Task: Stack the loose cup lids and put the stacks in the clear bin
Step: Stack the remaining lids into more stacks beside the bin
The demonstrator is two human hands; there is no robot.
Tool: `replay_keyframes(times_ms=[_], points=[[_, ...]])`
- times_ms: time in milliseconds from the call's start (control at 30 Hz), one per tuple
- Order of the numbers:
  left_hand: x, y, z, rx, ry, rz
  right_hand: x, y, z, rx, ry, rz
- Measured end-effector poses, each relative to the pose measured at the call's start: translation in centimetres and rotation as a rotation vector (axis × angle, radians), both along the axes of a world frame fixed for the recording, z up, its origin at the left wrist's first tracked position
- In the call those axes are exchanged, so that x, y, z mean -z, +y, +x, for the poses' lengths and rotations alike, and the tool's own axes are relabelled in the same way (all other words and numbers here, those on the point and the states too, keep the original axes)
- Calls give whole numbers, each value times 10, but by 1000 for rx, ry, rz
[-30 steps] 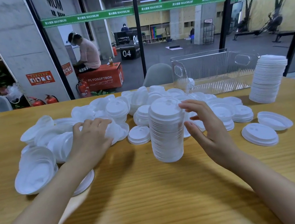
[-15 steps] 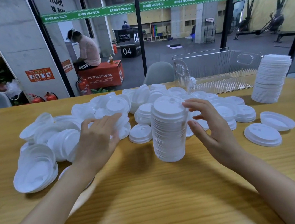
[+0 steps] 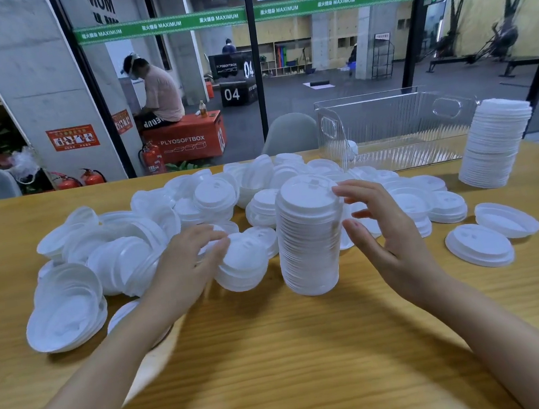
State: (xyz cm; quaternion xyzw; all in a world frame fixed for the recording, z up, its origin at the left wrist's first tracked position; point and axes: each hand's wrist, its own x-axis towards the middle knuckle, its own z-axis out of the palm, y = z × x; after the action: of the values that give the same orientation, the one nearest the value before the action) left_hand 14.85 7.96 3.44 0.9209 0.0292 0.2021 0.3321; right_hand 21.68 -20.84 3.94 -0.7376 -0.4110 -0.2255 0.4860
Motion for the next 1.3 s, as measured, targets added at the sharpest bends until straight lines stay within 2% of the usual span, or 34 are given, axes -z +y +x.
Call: replay_keyframes(times_ms=[133,233,333,467,633,700,900,1067,1167,1300], points=[[5,3,-2,47,118,177,0,0,0,0,-1,-2],[5,0,-4,92,111,300,0,0,0,0,-1,-5],[7,-1,-4,96,107,321,0,-1,0,2,0,-5],[5,-6,-7,102,83,273,-1,-1,-1,1,8,-4],[-1,-12,-10,125,46,-22,-1,-1,-1,-2,13,-4],[-2,-14,-9,130,17,-78,-1,-1,-2,-1,16,-6],[-4,-16,-9,111,-24,-112,-1,-1,-2,-9,26,-9],[-27,-26,-7,-2,-219,-236,-1,-1,-1,-3,12,-8],[-46,-42,-4,51,-309,-265,0,-1,-1,7,2,0],[-61,-71,5,160,-308,-212,0,-2,1,29,-21,27]])
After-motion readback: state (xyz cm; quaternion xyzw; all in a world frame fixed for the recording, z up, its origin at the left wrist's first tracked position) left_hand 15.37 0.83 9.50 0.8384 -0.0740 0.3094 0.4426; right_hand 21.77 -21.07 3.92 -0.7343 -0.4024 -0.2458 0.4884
